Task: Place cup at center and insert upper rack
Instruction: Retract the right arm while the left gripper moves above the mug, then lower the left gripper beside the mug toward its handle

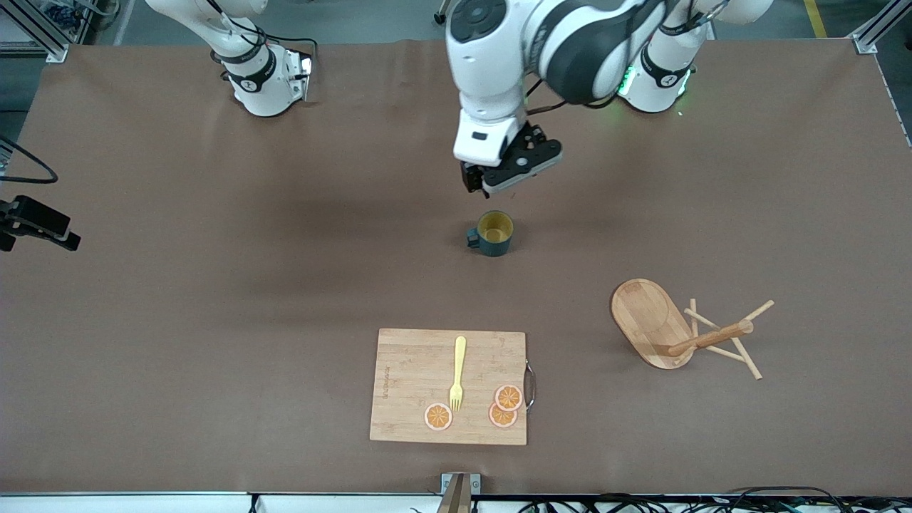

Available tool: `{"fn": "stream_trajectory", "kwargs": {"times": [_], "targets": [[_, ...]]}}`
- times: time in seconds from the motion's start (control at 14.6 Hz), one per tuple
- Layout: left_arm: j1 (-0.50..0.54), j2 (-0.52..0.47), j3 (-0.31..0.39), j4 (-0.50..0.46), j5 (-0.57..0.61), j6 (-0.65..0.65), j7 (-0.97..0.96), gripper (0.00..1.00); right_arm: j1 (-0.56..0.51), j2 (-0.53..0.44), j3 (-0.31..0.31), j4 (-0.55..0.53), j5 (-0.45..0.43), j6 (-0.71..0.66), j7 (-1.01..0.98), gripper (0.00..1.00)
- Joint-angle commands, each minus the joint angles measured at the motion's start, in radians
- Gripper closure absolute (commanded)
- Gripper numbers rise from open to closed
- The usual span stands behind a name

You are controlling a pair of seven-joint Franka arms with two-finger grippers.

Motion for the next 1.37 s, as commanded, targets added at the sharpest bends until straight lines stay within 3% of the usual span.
{"fn": "stream_trajectory", "kwargs": {"times": [0.0,0.27,0.41,0.82,1.3], "targets": [[-0.065,0.078,0.002,0.014,0.101,0.011,-0.149,0.0,-0.004,-0.103,0.01,-0.155,-0.013,0.05,-0.01,0.0],[-0.148,0.157,0.003,0.015,0.219,0.05,-0.304,0.0,0.002,-0.189,0.014,-0.298,-0.035,0.12,-0.01,0.0],[-0.176,0.197,0.002,0.017,0.276,0.079,-0.388,0.0,0.022,-0.208,0.016,-0.309,-0.072,0.114,-0.01,0.0],[-0.269,0.244,0.003,0.008,0.37,0.127,-0.422,0.0,0.014,-0.255,0.008,-0.371,-0.052,0.114,-0.005,0.0],[-0.349,0.276,0.002,-0.159,0.71,0.208,-0.661,0.0,0.017,-0.249,0.01,-0.366,-0.055,0.107,-0.005,0.0]]}}
